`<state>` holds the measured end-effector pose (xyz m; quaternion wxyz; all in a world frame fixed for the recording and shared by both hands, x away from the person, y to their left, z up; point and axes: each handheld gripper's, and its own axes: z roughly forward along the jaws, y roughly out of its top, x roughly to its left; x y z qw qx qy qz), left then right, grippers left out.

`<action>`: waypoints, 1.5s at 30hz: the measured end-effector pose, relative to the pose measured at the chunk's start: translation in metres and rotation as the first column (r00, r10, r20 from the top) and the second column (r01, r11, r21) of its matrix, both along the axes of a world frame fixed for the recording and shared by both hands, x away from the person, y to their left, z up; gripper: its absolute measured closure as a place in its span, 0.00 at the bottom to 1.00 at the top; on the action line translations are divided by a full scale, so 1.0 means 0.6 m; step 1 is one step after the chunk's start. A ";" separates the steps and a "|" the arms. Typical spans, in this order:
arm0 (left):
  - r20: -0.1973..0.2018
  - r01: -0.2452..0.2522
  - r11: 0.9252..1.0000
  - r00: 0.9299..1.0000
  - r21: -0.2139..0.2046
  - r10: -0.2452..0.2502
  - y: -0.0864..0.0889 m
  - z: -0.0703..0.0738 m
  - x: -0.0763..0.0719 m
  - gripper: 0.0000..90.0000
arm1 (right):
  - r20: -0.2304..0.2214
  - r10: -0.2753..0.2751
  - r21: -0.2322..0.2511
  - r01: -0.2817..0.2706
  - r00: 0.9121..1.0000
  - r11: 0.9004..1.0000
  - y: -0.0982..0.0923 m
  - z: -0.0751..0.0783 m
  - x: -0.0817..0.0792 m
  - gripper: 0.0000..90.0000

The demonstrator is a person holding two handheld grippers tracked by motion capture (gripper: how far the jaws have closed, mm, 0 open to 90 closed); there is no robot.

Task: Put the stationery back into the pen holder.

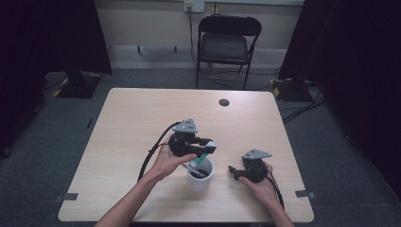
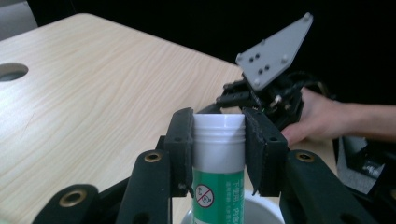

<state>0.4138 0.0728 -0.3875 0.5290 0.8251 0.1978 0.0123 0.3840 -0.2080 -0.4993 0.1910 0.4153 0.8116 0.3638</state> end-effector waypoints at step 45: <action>-0.032 0.019 1.000 0.999 0.022 -0.018 0.060 -0.029 -0.025 0.68 | -0.001 -0.002 0.001 0.002 1.000 1.000 0.000 0.000 0.000 0.31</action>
